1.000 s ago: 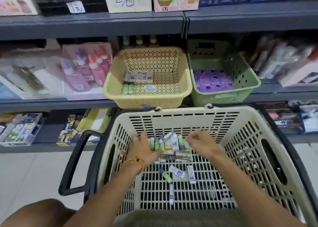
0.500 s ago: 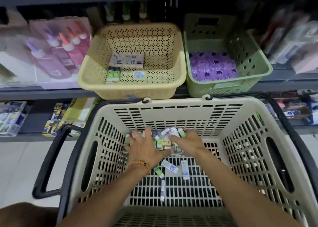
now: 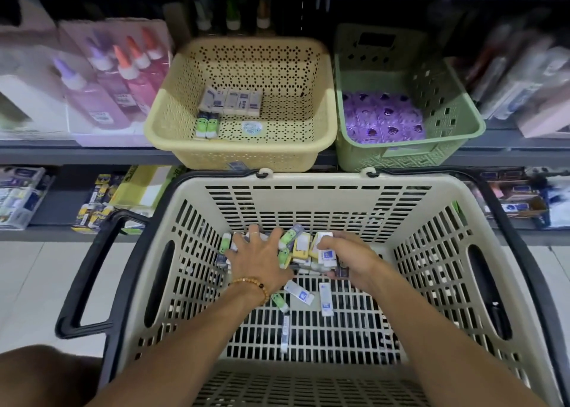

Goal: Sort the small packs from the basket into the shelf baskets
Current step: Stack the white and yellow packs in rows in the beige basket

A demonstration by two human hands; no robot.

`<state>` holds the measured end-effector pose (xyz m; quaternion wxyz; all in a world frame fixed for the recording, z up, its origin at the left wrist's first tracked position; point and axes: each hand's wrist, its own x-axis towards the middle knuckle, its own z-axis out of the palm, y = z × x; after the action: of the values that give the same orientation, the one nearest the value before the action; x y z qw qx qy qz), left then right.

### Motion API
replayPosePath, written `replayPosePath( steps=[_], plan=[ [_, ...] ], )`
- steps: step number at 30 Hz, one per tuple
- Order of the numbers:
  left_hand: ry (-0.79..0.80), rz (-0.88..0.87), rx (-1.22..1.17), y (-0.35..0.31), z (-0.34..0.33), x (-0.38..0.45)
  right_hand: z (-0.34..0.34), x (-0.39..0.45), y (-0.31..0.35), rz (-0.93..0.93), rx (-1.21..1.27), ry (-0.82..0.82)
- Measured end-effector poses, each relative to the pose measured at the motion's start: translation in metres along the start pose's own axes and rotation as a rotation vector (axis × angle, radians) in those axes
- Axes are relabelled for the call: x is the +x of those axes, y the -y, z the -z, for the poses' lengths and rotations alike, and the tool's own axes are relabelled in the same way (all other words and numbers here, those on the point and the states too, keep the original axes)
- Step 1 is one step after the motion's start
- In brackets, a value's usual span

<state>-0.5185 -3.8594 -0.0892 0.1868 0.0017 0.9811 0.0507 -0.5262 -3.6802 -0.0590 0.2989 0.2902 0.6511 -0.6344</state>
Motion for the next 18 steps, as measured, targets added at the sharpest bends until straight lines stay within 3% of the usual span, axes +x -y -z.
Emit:
replayPosePath(
  steps=[4, 8, 12, 18],
  plan=[
    [0.047, -0.005, -0.032, 0.007, 0.01, 0.001, 0.009, -0.007, 0.003, 0.005, 0.082, 0.079],
    [0.178, 0.046, -0.248, 0.015, 0.034, -0.002, 0.01, -0.015, 0.008, 0.005, 0.193, 0.191],
    [0.327, 0.039, -0.589, 0.021, 0.062, -0.016, 0.008, -0.024, 0.017, 0.071, 0.202, 0.28],
    [0.696, 0.078, -1.162, 0.04, 0.099, -0.047, 0.004, -0.045, 0.03, 0.21, 0.118, 0.351]
  ],
)
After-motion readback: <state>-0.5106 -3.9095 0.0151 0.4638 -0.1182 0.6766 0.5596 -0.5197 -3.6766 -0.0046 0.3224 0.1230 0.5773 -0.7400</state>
